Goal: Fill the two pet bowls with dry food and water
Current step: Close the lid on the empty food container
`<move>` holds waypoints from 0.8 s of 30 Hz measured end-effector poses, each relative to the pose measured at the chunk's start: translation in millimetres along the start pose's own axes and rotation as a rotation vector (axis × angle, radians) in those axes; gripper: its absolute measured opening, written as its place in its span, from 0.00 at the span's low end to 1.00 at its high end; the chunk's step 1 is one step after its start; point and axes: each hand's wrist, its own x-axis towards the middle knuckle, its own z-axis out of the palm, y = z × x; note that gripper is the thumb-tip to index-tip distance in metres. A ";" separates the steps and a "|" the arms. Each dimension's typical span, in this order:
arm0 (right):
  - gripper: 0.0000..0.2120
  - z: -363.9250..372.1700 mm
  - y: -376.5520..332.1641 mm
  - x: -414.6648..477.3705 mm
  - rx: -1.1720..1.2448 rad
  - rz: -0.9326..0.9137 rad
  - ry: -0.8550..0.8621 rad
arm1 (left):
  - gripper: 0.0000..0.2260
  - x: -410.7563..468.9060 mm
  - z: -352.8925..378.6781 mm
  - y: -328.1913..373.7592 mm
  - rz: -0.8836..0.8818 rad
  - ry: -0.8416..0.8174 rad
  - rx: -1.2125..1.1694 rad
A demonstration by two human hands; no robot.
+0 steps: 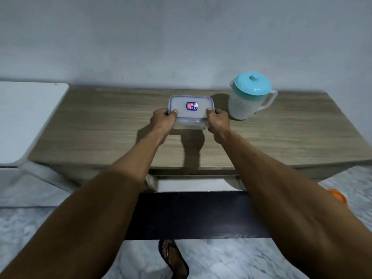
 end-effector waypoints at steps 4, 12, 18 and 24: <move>0.11 -21.1 6.6 -56.6 0.018 -0.063 -0.028 | 0.09 -55.0 -22.7 -4.1 0.070 0.012 -0.034; 0.09 -74.6 39.4 -172.2 0.060 -0.115 -0.018 | 0.07 -181.3 -48.4 -35.7 0.141 0.108 0.025; 0.17 -97.9 99.2 -233.3 0.047 -0.009 0.002 | 0.08 -246.0 -41.2 -97.8 0.127 0.088 -0.026; 0.20 -78.2 156.9 -237.8 0.045 0.005 0.013 | 0.11 -249.2 -33.2 -158.3 0.100 0.091 -0.030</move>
